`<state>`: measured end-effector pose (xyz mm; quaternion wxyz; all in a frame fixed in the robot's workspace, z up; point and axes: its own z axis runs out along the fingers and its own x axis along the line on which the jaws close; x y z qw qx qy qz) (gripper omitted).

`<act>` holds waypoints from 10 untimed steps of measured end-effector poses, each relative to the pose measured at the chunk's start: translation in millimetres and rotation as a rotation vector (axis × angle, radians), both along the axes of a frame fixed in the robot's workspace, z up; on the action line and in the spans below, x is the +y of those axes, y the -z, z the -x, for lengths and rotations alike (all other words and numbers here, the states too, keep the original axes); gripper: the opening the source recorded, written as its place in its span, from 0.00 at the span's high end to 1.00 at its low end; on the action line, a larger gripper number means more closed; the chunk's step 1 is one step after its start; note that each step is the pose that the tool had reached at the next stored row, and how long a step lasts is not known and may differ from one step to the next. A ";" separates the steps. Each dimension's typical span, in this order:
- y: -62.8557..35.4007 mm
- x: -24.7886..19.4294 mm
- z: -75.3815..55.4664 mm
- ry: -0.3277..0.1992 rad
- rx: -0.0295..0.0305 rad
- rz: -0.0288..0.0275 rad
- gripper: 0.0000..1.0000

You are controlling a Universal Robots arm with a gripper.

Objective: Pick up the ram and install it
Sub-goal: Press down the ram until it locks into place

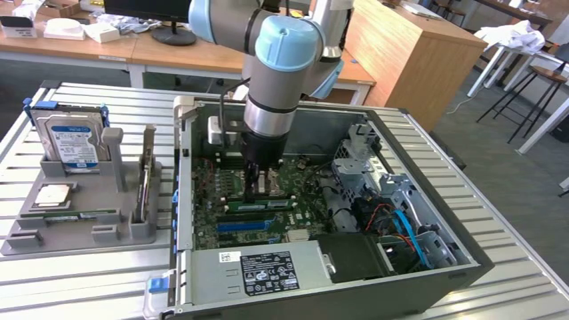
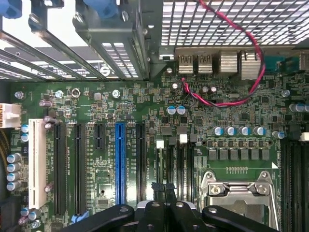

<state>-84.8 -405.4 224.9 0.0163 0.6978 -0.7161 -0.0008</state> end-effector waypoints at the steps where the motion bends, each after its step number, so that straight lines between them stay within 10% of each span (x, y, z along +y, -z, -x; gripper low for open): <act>1: -2.7 -0.1 0.1 0.000 0.0006 0.0010 0.90; 10: -29.4 -0.1 0.1 0.000 0.0006 0.0009 0.90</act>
